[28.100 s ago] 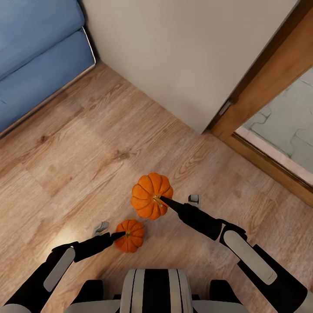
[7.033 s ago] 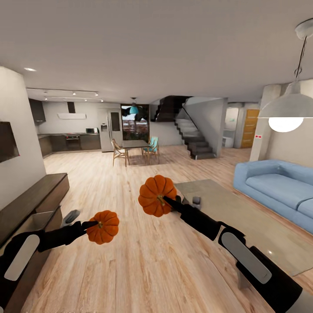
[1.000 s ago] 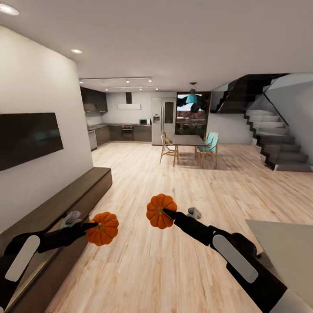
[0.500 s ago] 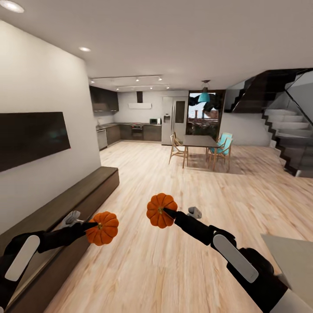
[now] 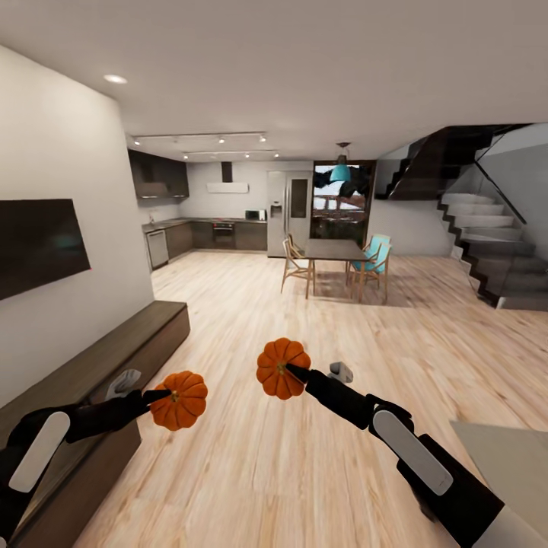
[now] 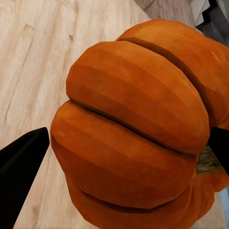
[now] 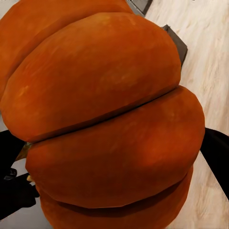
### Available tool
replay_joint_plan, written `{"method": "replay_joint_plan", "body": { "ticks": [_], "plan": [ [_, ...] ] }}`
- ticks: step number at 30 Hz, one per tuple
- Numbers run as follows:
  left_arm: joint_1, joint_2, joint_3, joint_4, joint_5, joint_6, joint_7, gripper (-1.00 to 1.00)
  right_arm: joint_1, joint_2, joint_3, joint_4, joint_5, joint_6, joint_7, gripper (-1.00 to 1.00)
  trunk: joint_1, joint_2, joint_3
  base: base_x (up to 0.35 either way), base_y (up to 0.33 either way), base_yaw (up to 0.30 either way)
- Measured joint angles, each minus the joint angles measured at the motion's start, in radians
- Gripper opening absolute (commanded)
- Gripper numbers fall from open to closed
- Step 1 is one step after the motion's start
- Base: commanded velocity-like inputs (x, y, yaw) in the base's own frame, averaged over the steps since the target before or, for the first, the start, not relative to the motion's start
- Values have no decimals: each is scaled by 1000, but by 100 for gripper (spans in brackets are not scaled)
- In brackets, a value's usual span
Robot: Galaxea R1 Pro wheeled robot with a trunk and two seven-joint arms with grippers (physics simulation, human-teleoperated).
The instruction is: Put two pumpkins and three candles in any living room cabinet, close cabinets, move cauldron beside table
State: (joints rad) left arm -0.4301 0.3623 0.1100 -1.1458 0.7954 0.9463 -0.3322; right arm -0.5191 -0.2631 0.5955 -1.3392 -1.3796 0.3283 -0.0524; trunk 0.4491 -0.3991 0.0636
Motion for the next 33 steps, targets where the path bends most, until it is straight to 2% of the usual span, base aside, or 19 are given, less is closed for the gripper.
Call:
{"method": "replay_joint_plan", "body": {
  "ticks": [33],
  "plan": [
    [1, -1, -1, 0, -4, 0, 1, -100, 0, 0, -2, 0, 0, -8, -1, -100, 0, 0, 0, 331, 0, -1]
  ]
}}
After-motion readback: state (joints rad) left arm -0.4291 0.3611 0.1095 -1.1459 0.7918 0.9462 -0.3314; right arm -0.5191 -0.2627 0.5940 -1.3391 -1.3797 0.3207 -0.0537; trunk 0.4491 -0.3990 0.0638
